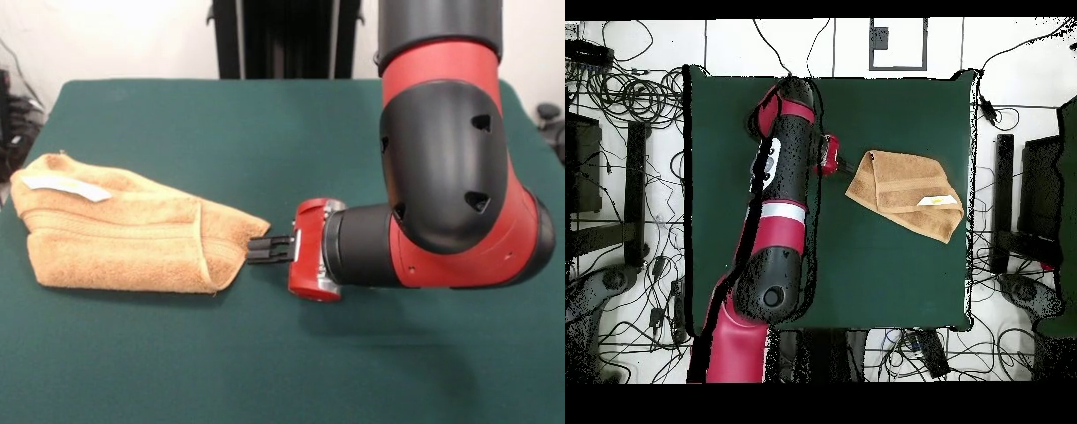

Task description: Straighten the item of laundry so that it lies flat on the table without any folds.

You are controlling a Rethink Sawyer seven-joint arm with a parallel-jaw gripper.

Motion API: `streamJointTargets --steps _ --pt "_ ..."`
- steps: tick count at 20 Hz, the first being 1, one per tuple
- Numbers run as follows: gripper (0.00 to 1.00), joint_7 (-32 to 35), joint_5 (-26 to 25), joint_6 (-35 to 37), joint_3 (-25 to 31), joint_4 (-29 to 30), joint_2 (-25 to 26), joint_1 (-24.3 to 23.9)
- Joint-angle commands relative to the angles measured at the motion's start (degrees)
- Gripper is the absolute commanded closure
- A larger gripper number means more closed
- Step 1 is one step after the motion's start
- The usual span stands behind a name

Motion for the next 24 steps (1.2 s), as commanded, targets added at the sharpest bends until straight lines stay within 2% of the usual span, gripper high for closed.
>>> streamJointTargets --steps 1,24 --pt "1.0 13.3 2.2 3.1 -1.1 0.5 5.3 -0.5" --pt "1.0 16.8 2.1 2.4 -5.1 -1.1 7.0 -1.9"
